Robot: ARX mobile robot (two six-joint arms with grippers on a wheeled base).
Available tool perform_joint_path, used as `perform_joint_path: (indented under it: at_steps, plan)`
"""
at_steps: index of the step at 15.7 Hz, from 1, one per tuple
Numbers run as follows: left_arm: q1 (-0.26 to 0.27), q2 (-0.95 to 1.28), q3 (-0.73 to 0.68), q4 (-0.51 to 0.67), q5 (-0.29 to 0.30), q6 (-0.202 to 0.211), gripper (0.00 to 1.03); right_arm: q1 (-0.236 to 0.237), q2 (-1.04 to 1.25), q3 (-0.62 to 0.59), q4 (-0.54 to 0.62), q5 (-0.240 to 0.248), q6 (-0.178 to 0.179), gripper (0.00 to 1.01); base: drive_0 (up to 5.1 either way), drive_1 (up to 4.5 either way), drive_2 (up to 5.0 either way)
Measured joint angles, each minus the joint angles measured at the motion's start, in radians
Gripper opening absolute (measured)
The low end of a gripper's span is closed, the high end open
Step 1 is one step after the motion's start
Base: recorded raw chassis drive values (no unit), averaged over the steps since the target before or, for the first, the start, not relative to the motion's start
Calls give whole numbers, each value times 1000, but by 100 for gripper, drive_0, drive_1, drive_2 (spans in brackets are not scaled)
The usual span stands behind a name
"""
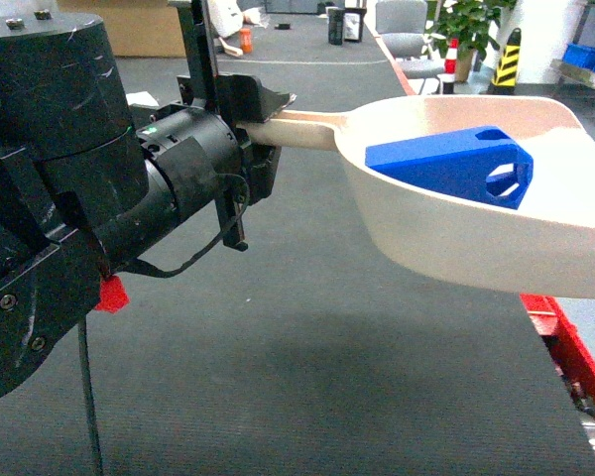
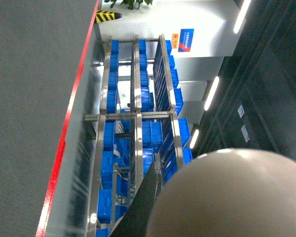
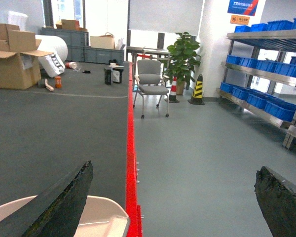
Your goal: Place part in tray to right shelf
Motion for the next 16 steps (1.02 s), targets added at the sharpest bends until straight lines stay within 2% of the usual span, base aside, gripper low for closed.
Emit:
perform_joint_path:
  at_steps: [16]
  plan:
    - [0, 0, 0, 1, 0, 0, 13, 0, 0, 1, -2, 0, -3, 98, 447, -411, -59]
